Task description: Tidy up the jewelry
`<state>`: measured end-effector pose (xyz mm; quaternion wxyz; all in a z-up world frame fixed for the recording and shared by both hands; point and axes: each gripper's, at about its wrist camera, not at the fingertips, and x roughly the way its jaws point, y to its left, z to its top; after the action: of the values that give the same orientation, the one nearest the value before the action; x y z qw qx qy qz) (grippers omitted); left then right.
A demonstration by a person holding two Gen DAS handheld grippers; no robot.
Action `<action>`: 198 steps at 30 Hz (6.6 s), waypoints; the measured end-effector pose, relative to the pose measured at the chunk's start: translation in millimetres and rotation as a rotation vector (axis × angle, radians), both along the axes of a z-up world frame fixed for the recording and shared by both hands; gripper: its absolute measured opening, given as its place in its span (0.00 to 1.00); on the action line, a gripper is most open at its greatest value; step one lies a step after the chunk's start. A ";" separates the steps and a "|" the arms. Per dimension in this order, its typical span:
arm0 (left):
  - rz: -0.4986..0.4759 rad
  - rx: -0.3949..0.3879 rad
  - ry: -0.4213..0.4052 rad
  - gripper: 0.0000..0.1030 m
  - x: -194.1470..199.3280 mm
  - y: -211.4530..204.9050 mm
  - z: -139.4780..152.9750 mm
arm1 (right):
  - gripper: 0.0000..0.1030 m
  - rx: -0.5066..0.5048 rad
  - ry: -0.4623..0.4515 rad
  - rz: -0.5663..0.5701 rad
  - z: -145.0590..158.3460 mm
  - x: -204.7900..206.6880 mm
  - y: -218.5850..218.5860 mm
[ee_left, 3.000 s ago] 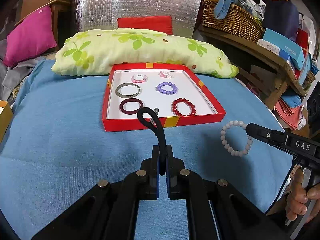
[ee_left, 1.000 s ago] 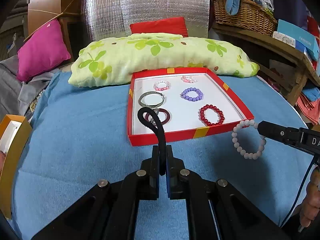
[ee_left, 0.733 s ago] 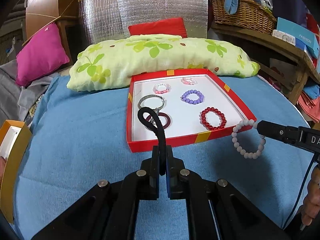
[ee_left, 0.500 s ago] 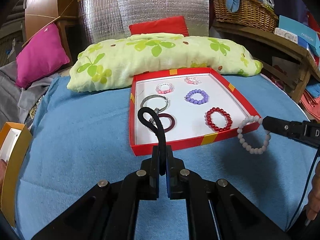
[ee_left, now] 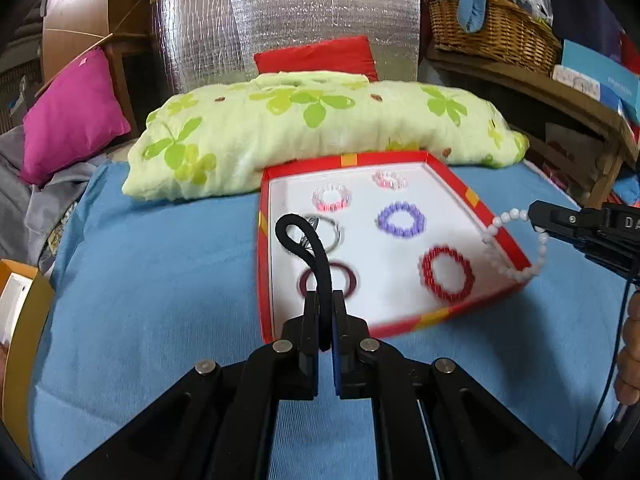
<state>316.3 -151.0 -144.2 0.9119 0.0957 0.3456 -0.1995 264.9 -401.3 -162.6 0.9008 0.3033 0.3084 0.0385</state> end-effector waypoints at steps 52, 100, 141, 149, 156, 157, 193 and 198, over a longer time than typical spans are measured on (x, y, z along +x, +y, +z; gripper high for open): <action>-0.116 -0.059 0.086 0.05 54.3 -44.2 -29.0 | 0.10 -0.005 -0.028 0.001 -16.6 69.2 -14.2; -0.013 0.008 0.088 0.73 37.9 -50.3 -33.5 | 0.54 -0.045 0.003 -0.106 5.1 40.0 -30.6; 0.205 0.066 -0.365 0.90 -293.4 44.0 170.6 | 0.60 -0.419 -0.245 -0.212 156.5 -364.1 44.9; 0.184 0.081 -0.404 0.90 -308.3 30.5 182.6 | 0.60 -0.413 -0.270 -0.234 164.9 -380.7 37.3; 0.190 0.079 -0.417 0.90 -314.1 22.2 191.5 | 0.60 -0.411 -0.279 -0.244 168.6 -390.0 31.9; 0.194 0.079 -0.417 0.90 -314.3 21.8 192.7 | 0.60 -0.406 -0.281 -0.244 169.0 -391.6 30.3; 0.237 0.072 -0.425 0.92 -321.7 33.8 201.6 | 0.60 -0.471 -0.269 -0.161 178.3 -399.0 63.1; 0.243 0.069 -0.427 0.93 -321.9 37.1 202.3 | 0.60 -0.476 -0.264 -0.154 176.6 -397.1 67.4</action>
<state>-5.6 -113.9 58.1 0.9778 0.1245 0.1605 -0.0518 -132.3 -333.9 14.0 0.9793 0.0979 0.1649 -0.0644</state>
